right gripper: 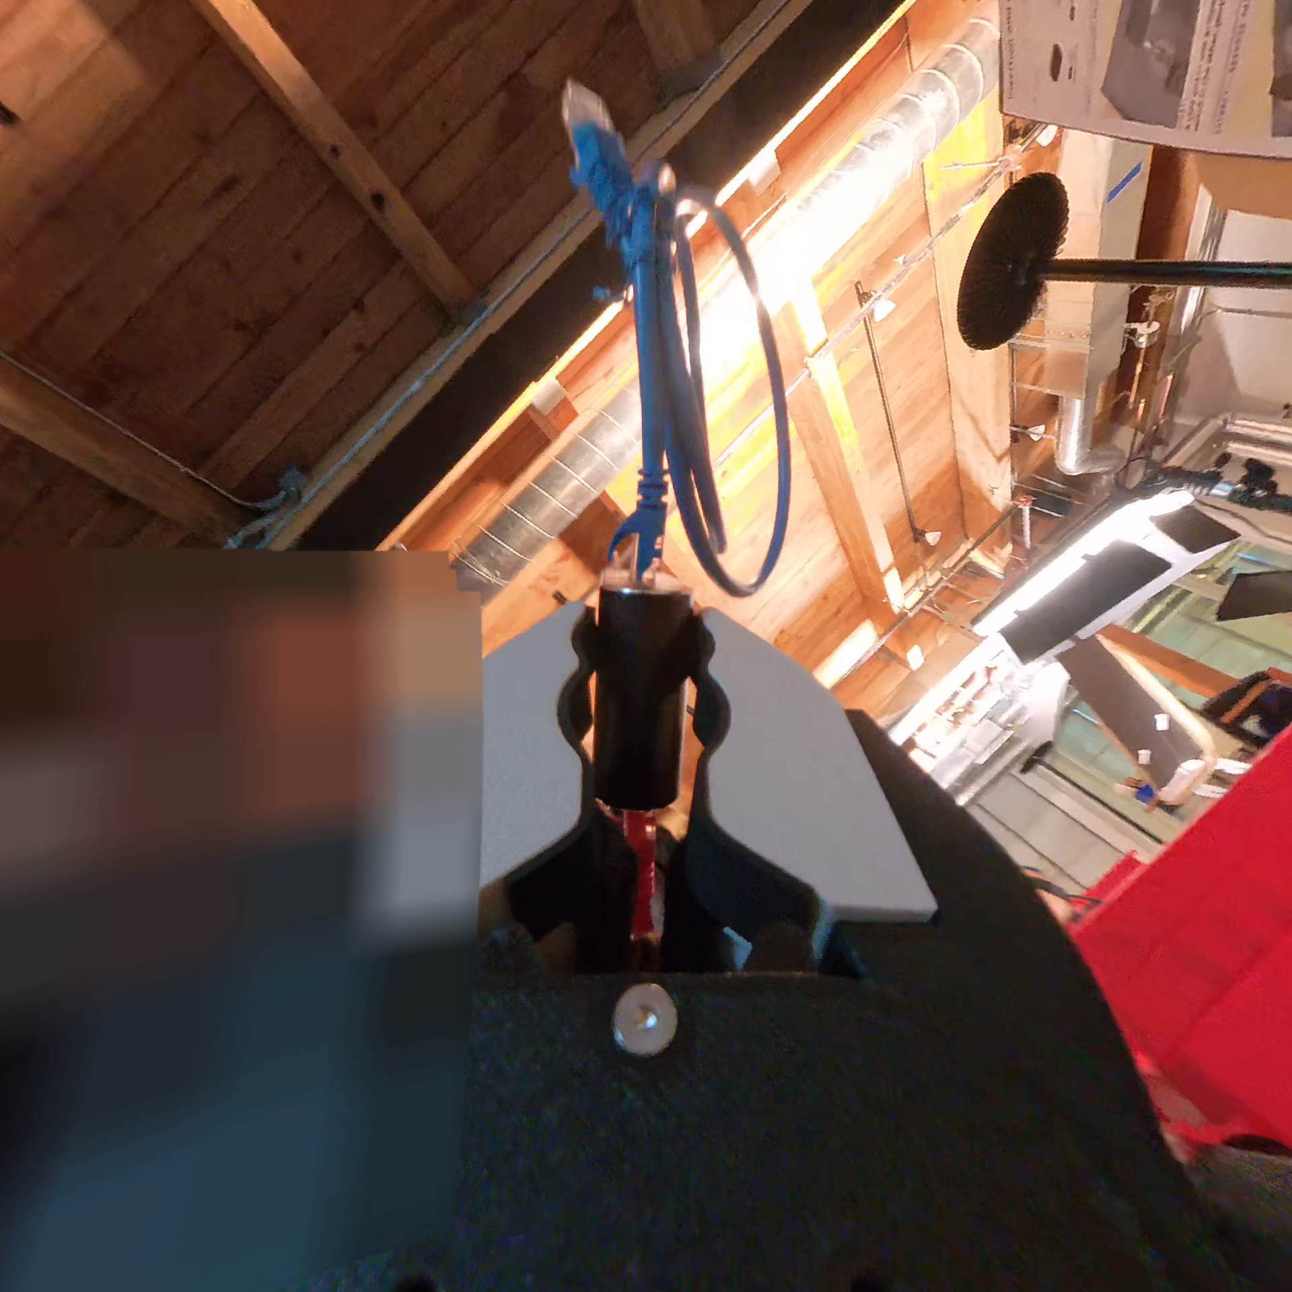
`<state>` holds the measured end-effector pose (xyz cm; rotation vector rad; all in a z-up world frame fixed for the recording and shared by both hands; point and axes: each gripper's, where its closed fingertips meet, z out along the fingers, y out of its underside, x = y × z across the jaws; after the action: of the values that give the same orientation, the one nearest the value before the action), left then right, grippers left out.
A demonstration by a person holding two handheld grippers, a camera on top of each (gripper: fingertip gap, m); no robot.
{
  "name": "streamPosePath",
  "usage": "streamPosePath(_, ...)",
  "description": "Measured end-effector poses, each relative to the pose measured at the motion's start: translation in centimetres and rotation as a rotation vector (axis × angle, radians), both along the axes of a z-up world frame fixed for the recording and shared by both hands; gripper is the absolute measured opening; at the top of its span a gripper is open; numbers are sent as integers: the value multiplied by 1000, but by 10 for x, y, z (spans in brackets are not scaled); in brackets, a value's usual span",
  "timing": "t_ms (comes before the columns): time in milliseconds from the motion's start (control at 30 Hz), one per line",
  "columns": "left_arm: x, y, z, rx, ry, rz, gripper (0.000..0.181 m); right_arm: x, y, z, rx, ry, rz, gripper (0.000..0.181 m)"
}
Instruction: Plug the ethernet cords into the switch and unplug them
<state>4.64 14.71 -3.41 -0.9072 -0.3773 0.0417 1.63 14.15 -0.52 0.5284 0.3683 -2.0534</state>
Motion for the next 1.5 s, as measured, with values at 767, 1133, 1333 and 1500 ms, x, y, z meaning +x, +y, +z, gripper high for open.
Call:
streamPosePath(767, 6, -23, -2, 108, -216, -323, 0, 27, -8, -29, 611, 620, 97, 33)
streamPosePath(1133, -15, -44, -9, 135, -323, -205, 15, 19, -11, -50, 597, 484, 80, 24)
streamPosePath(1333, -48, -110, -18, 143, -361, 250, 40, -25, 10, -40, 374, 89, 62, 24)
streamPosePath(1500, -58, -100, -40, -180, -311, 499, 51, -42, 24, -30, 300, -29, -65, 24)
